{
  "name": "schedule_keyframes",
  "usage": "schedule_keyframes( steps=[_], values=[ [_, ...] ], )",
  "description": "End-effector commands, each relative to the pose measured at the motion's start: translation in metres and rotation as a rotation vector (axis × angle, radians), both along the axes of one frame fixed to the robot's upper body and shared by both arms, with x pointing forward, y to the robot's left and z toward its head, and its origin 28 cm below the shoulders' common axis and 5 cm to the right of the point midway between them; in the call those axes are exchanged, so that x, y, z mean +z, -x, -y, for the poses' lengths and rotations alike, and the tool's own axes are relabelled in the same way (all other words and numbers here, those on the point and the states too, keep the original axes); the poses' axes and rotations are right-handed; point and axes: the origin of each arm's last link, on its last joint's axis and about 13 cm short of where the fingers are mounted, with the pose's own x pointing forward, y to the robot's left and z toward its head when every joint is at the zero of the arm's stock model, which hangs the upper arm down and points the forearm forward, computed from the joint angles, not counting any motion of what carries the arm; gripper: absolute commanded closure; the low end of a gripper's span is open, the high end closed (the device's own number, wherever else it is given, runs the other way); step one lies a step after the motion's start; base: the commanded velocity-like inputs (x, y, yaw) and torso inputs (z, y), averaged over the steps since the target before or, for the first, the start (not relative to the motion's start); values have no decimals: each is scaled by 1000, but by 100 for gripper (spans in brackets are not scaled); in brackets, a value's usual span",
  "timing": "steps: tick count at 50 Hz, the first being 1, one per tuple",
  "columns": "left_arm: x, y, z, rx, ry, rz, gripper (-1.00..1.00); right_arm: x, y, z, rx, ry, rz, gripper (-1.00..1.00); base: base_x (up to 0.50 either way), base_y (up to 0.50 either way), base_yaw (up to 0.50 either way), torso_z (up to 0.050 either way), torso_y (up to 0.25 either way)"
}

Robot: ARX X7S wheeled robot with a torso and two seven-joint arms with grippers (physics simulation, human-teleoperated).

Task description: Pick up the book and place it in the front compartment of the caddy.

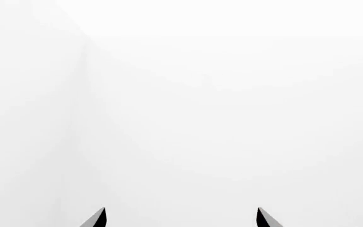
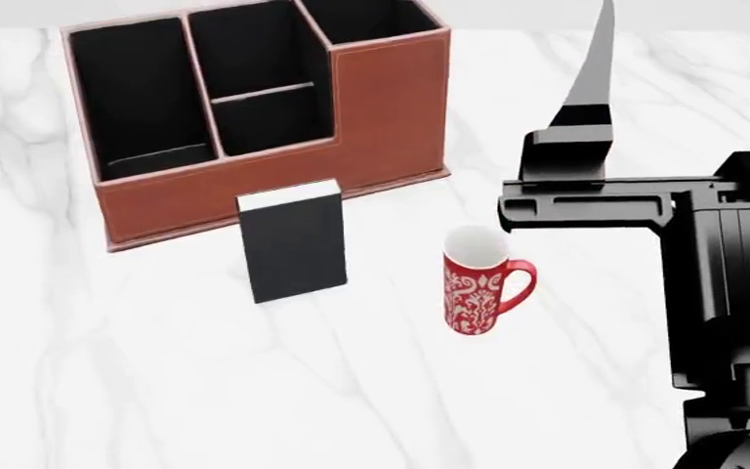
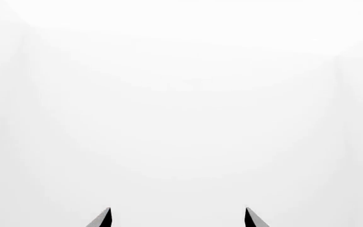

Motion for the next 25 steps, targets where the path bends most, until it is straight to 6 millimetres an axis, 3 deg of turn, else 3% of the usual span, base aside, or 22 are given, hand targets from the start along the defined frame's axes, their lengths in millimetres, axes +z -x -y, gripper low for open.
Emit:
schedule_keyframes(
  steps=[1,25],
  values=[
    [3,1,-2,10,-4,10,-100,0,1,-1,17,9,9,-100,0,500,0,0,0],
    [2,1,-4,23,-22,4,-100,-3,1,-1,25,6,3,-100,0,500,0,0,0]
  ],
)
